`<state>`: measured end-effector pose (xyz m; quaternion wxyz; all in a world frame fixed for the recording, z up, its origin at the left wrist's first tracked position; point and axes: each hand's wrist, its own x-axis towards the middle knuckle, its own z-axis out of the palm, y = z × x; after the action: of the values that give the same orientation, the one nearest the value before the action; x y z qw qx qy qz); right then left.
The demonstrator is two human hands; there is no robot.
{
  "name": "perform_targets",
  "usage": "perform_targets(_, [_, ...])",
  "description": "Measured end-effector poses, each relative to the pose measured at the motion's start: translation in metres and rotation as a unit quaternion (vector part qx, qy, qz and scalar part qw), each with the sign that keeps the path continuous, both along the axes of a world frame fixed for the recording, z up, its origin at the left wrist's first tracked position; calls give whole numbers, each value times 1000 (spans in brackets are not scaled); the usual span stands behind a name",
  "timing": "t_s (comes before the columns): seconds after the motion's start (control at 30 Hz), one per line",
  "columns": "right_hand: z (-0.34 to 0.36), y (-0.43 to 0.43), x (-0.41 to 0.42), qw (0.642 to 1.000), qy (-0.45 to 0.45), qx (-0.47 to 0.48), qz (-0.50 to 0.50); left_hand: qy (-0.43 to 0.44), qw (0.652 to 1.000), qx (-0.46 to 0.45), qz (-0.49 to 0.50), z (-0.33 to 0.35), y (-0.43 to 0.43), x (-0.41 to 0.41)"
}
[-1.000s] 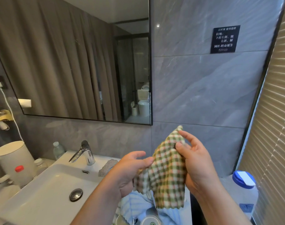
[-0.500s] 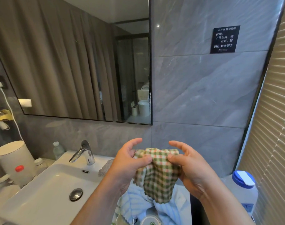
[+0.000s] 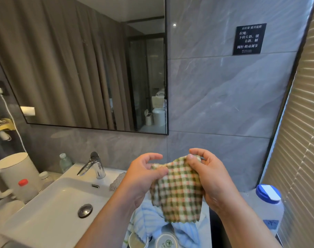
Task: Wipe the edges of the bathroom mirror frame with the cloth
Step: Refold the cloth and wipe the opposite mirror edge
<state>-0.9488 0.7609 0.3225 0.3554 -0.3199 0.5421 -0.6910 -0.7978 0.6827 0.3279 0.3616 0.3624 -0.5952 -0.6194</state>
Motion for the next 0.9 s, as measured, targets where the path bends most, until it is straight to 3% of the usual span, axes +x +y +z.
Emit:
perform_targets(0.23, [-6, -1, -5, 990, -8, 64, 122, -22, 994, -24, 109, -7, -10, -5])
perform_targets(0.43, [-8, -7, -8, 999, -25, 4, 48, 4, 1000, 27, 7, -12, -12, 0])
perform_targets(0.53, [-6, -8, -10, 997, -56, -23, 49, -7, 999, 22, 41, -13, -14, 1])
perform_targets(0.67, [-11, -7, -6, 993, -42, 10, 109, -24, 997, 0, 69, -14, -16, -3])
perform_targets(0.9, [-17, -9, -10, 997, -18, 19, 66, -43, 998, -30, 38, -16, -17, 2])
